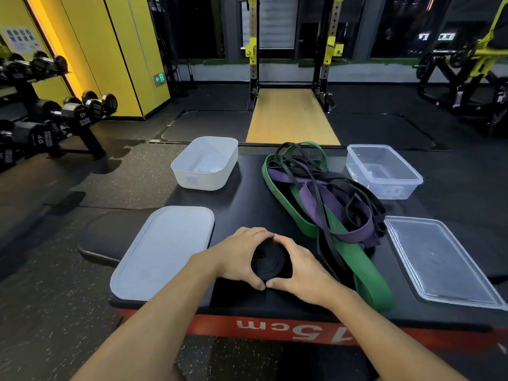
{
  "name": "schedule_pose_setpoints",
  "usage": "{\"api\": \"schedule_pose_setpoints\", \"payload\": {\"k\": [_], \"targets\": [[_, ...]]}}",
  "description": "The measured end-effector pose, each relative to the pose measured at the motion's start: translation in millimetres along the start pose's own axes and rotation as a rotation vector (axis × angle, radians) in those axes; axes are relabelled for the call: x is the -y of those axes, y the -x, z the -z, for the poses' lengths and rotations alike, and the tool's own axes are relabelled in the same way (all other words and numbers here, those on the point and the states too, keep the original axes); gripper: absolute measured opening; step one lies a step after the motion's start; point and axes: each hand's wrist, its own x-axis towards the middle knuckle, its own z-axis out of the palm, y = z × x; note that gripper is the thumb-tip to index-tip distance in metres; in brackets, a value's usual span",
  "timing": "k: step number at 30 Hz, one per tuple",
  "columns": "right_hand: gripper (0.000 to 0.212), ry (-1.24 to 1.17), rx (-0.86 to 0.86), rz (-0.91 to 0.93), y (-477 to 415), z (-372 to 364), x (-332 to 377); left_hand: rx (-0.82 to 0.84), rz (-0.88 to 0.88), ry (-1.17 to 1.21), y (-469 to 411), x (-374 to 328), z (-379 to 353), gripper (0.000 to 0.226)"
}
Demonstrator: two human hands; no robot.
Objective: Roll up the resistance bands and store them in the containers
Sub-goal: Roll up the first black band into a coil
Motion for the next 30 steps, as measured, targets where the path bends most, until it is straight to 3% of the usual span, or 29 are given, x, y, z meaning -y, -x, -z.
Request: {"api": "schedule_pose_setpoints", "payload": {"k": [5,8,14,20,30], "targets": [[0.121,-0.044,-0.016,-0.042,-2.0,-1.9,-5.8,-0.056,0.019,-0.049,3.8,-0.2,-1.8,0.114],[0.118,-0.027,0.007,-0.038,-2.7,-2.7,-8.1,-0.053,0.036,-0.049,5.2,-1.6,-2.2,0.118],[0.111,-0.014,0.067,-0.033,-4.4,-0.7,-9.3,0.116,0.049,-0.073,5.1,3.7,7.1,0.141],[0.102,-0.035,0.078,-0.016,-2.9,0.2,-9.0,-0.036,0.012,0.057,9.3,4.6,-3.7,0.120],[0.086,-0.102,0.007,0.002,-11.2,-7.0,-0.8,-0.186,0.065,0.155,22.3,11.9,-6.4,0.118]]}}
